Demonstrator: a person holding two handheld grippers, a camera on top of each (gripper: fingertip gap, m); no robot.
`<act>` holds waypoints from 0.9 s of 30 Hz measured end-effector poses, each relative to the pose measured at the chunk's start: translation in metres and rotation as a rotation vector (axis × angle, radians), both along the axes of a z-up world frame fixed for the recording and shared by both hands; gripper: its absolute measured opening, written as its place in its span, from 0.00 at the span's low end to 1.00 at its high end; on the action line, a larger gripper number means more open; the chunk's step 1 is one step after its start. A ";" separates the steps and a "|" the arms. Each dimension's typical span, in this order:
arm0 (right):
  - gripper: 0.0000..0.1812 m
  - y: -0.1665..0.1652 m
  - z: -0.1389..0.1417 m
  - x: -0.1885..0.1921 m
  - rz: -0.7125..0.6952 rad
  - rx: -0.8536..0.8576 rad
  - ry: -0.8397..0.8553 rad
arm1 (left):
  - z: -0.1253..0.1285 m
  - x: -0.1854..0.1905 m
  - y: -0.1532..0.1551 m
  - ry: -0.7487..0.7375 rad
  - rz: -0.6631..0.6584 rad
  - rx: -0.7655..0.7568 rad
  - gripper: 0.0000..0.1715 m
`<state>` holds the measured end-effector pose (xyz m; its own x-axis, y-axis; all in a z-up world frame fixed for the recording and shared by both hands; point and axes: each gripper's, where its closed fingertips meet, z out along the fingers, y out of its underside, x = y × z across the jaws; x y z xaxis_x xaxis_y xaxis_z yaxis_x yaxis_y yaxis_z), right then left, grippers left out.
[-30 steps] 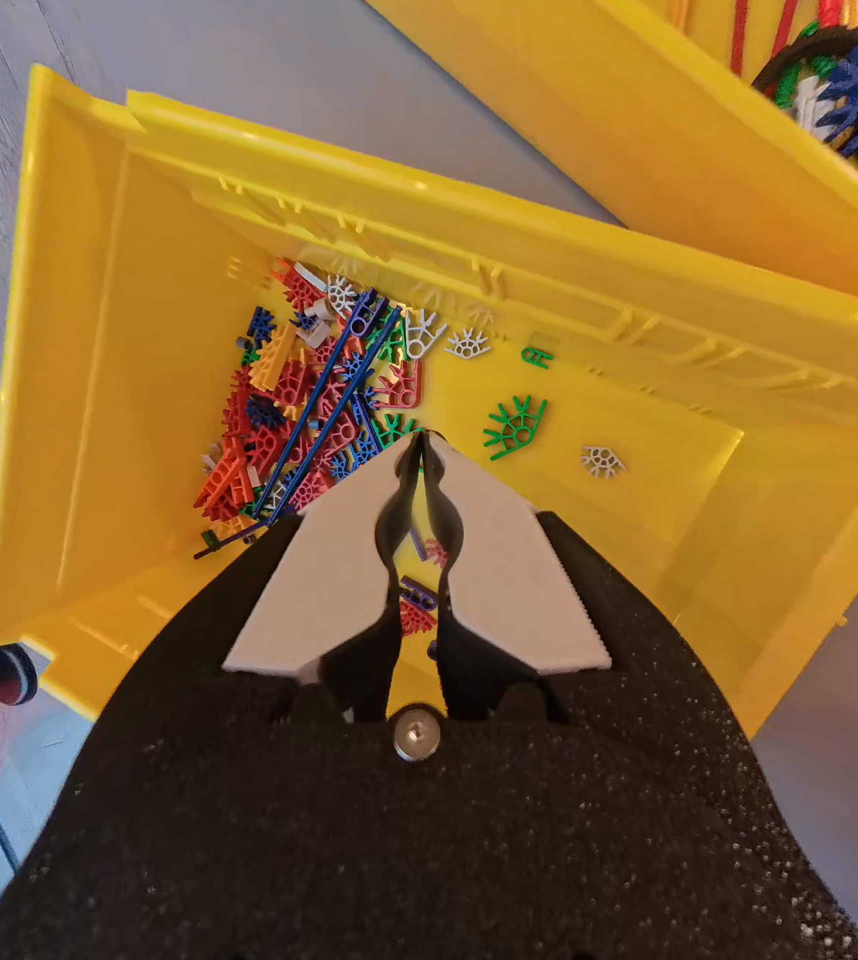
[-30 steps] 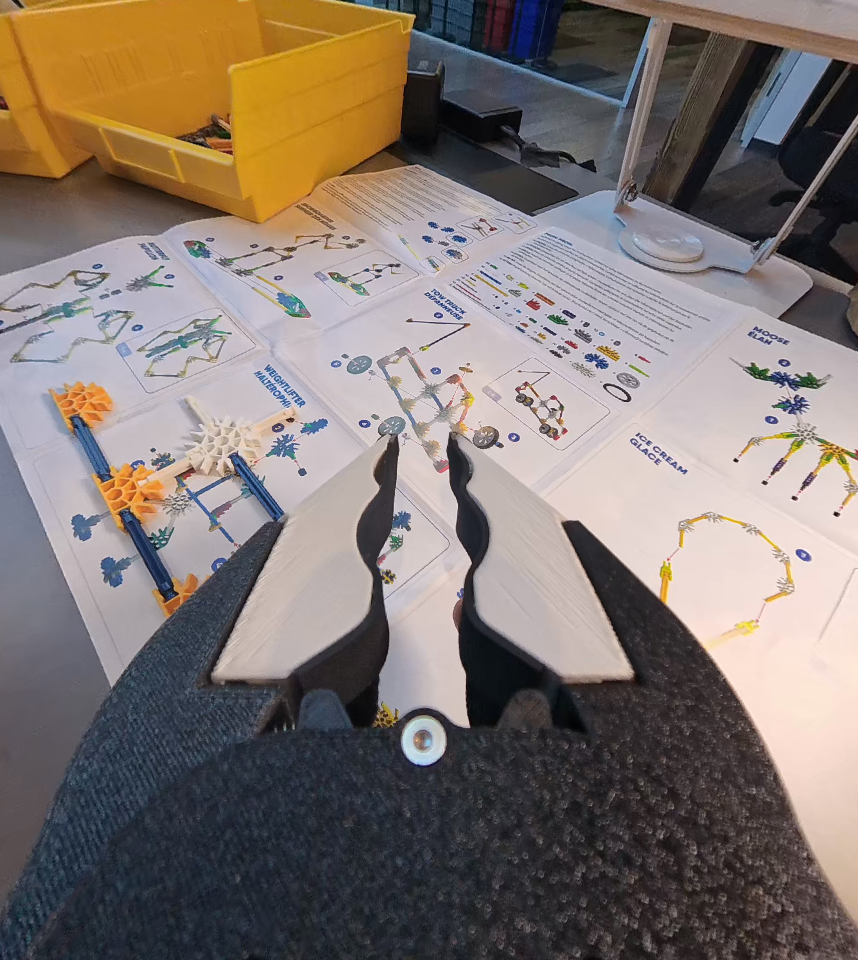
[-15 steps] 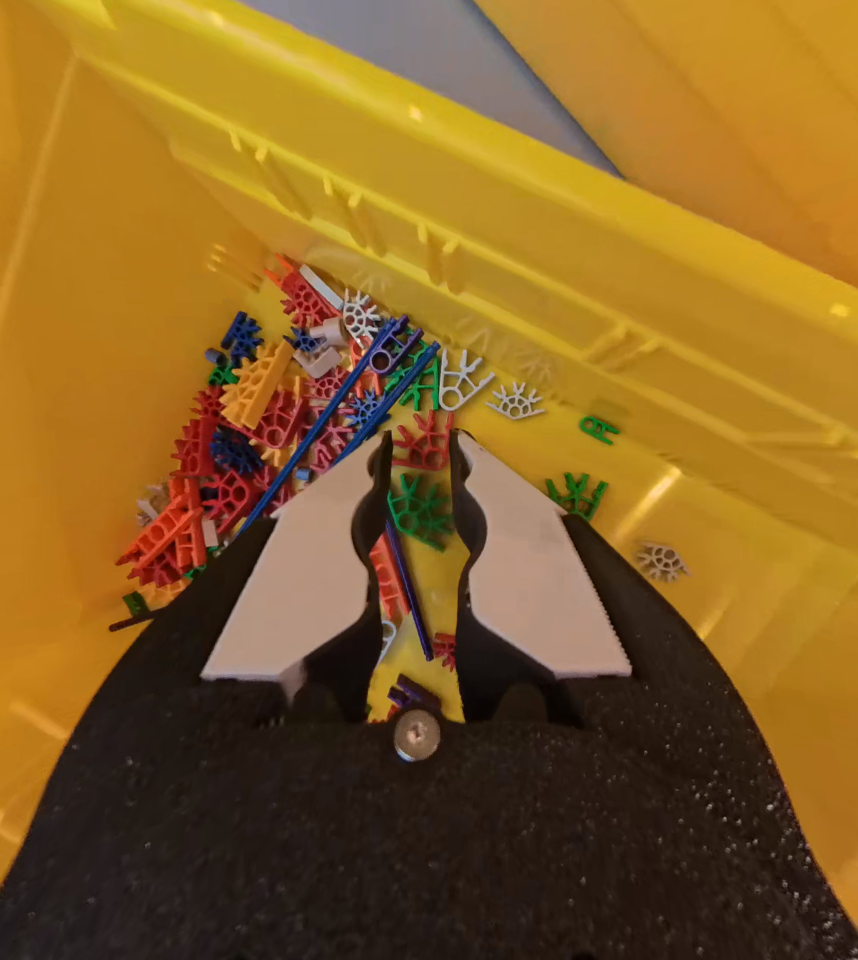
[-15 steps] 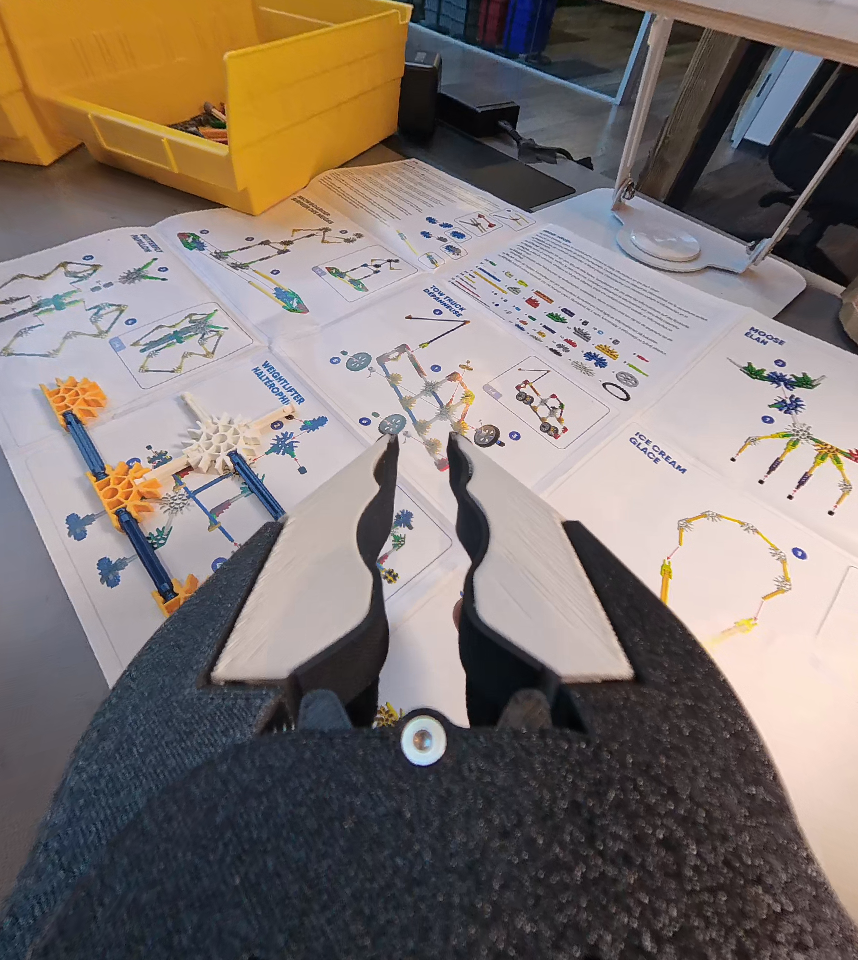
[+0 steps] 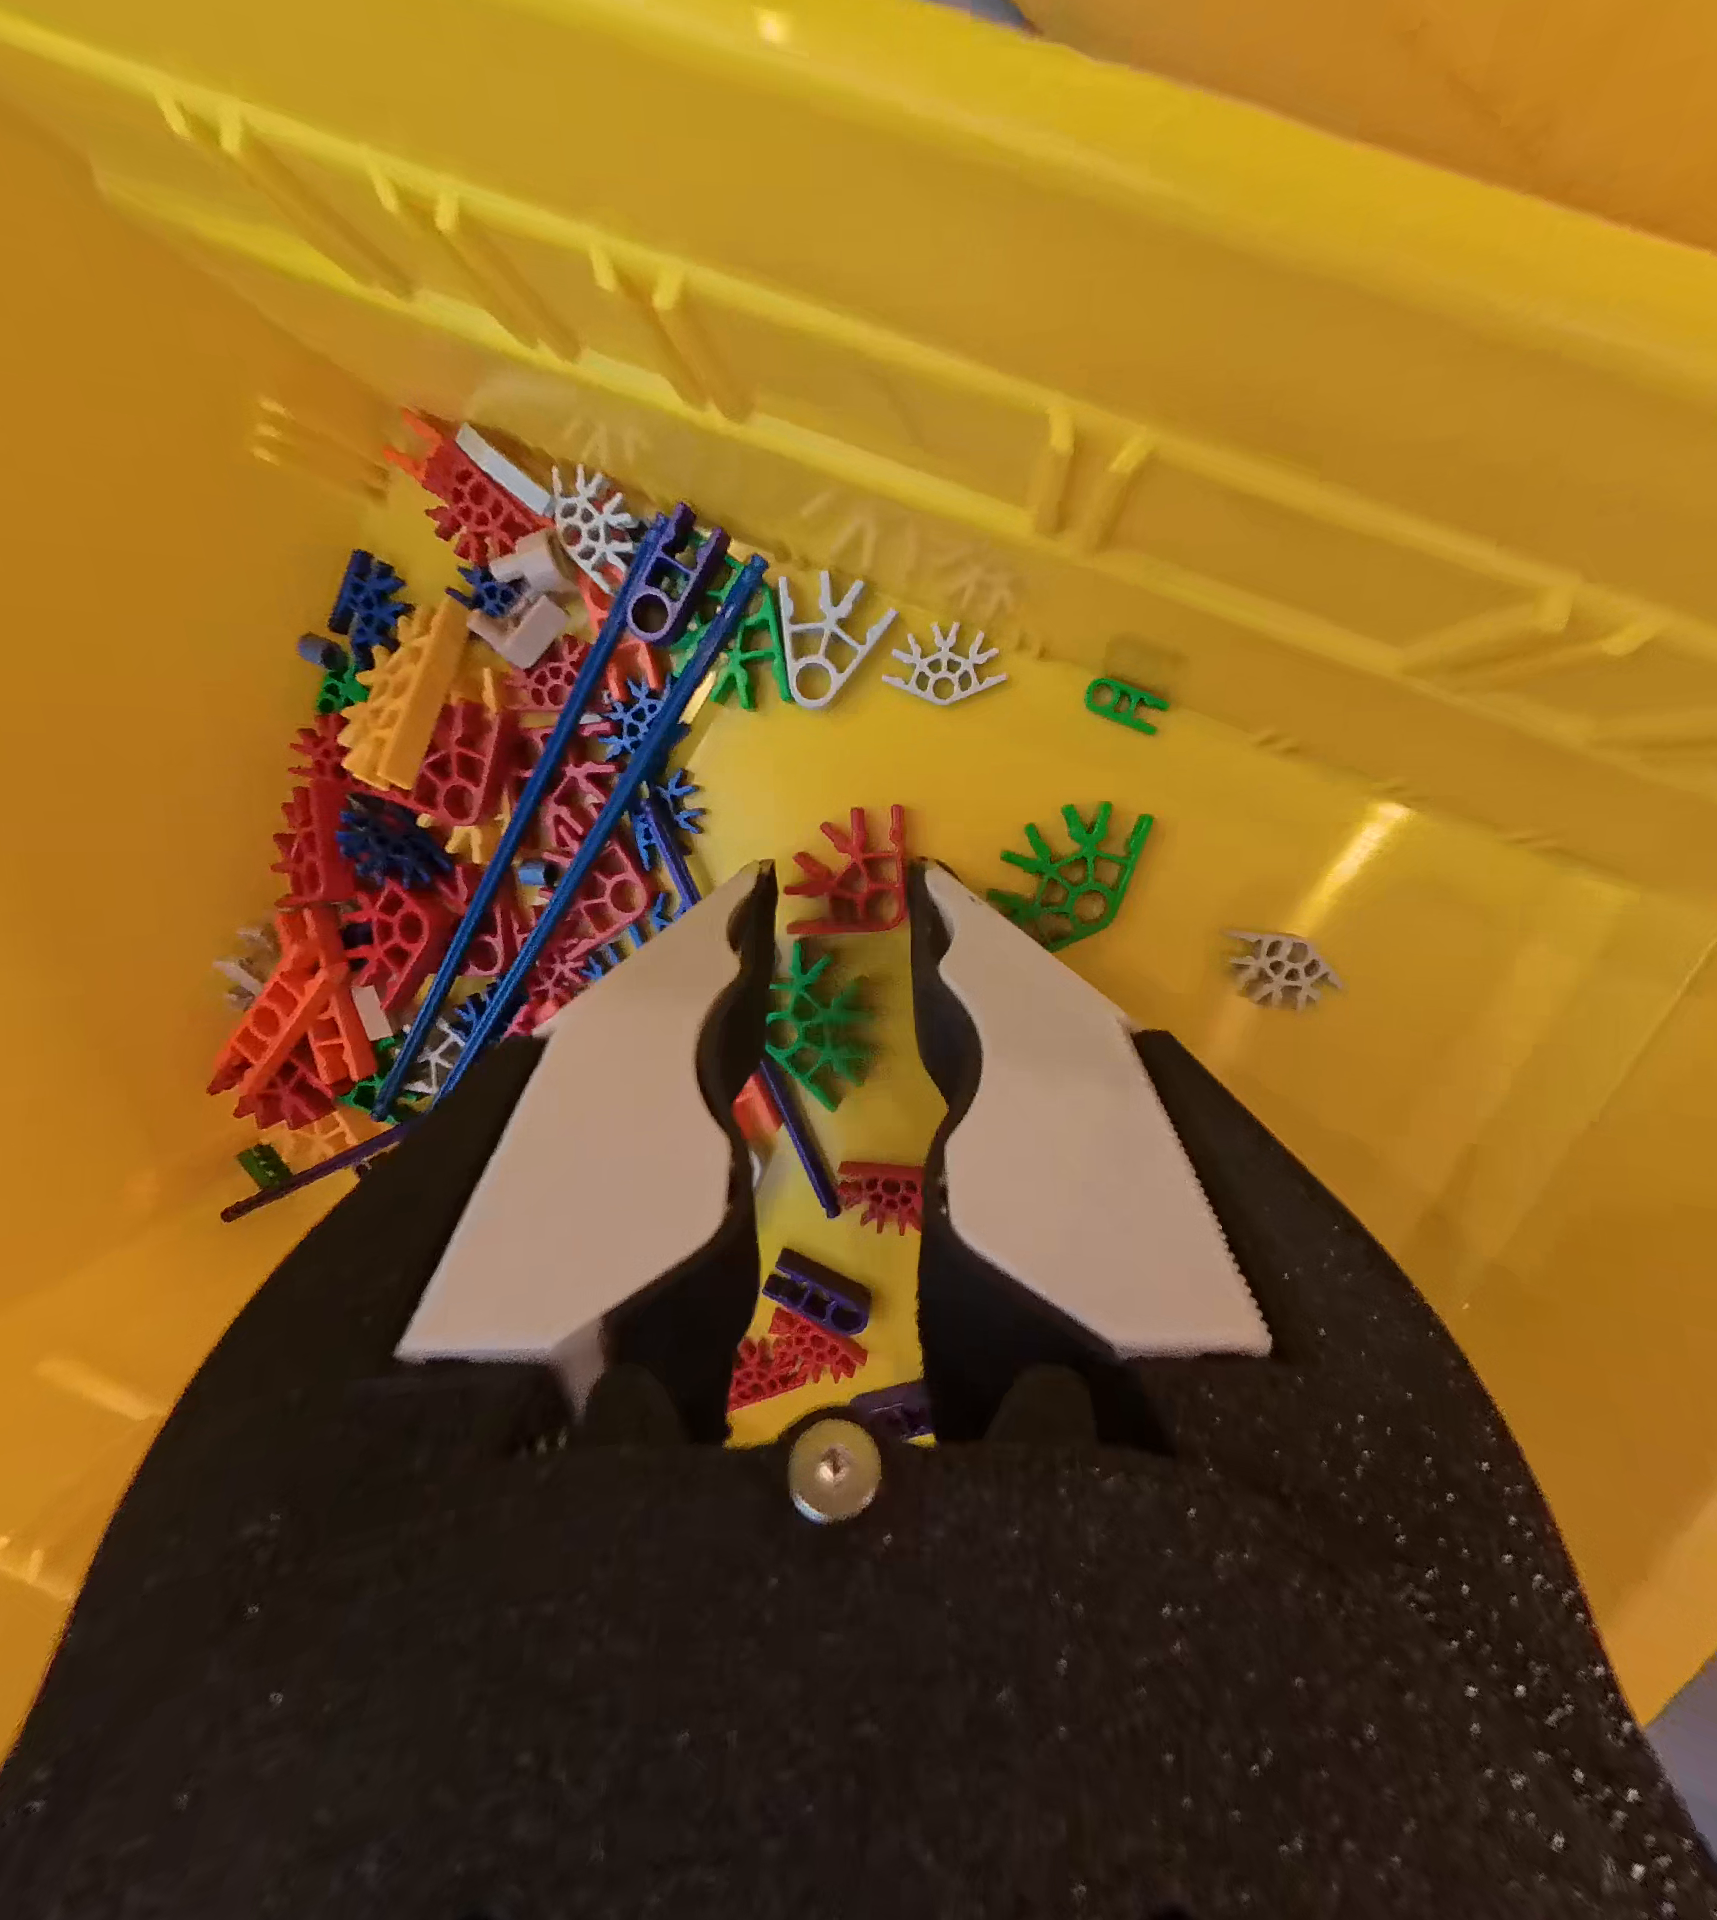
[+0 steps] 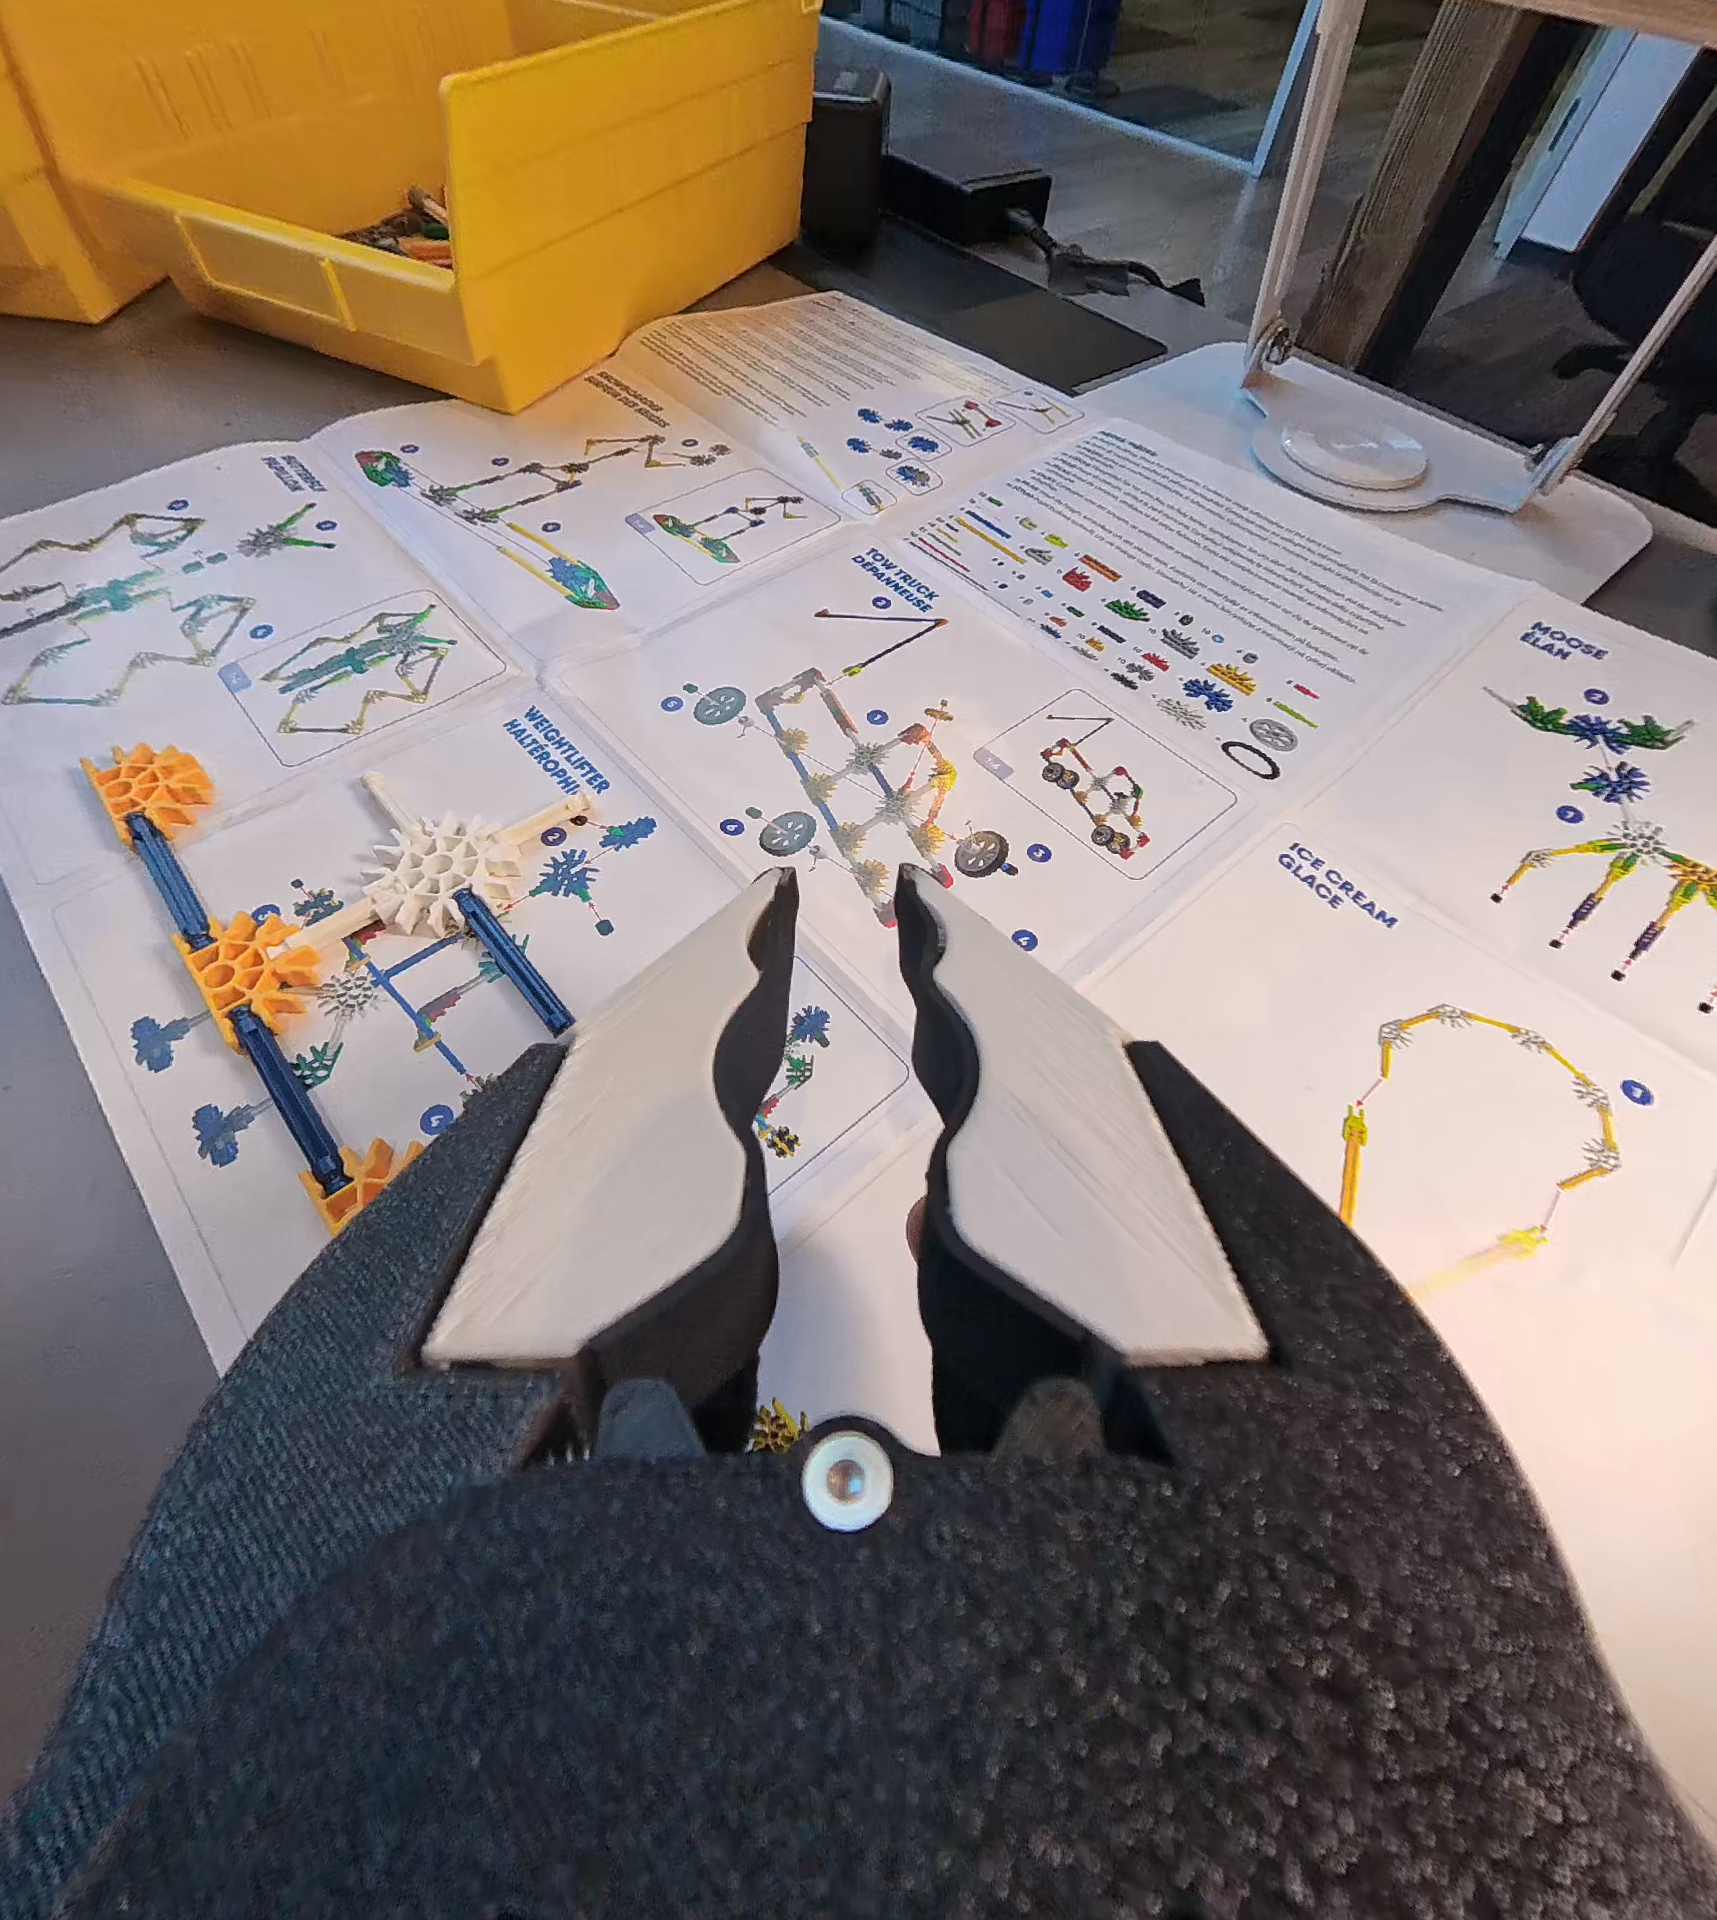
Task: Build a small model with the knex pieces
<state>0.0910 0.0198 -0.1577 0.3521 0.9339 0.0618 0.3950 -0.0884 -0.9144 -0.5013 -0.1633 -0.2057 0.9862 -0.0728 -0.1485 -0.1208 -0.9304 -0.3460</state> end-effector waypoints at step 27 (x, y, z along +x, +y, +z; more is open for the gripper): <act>0.22 -0.008 0.027 -0.001 0.034 0.026 0.108 | 0.064 0.385 0.010 -0.013 -0.916 0.250 0.13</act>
